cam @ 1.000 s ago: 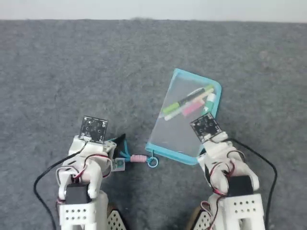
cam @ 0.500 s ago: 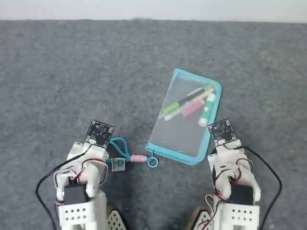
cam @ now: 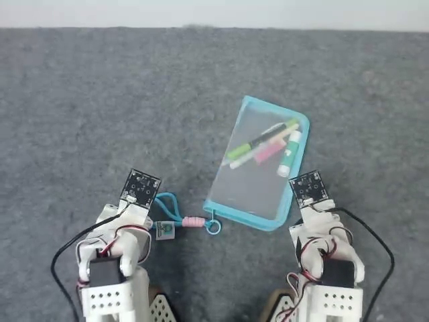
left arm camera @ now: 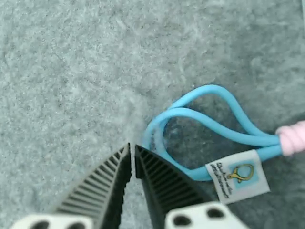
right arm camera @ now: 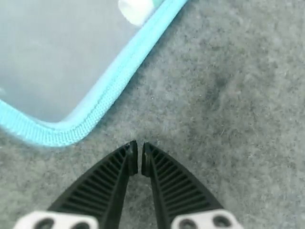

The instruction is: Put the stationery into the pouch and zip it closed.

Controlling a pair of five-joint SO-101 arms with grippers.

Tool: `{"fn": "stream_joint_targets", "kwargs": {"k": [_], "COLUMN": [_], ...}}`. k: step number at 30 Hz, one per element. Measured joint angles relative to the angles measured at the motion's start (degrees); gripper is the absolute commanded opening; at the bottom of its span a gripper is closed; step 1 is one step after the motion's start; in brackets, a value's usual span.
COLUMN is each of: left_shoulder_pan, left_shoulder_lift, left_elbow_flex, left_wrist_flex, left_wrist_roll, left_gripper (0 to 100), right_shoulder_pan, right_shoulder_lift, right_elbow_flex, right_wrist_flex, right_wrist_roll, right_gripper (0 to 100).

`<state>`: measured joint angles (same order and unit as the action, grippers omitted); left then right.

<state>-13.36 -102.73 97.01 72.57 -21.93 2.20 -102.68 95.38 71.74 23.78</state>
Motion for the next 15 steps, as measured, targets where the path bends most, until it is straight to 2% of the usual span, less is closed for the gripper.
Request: {"fn": "stream_joint_targets", "kwargs": {"k": [15], "left_shoulder_pan": [0.0], "left_shoulder_lift": [0.0], "left_elbow_flex": [0.0], "left_wrist_flex": [0.0], "left_wrist_roll": [0.0], "left_gripper": [1], "right_shoulder_pan": [0.0], "right_shoulder_lift": [0.0], "right_elbow_flex": [0.0], "right_wrist_flex": [2.2], "right_wrist_roll": [0.0], "right_gripper": [0.6]}}
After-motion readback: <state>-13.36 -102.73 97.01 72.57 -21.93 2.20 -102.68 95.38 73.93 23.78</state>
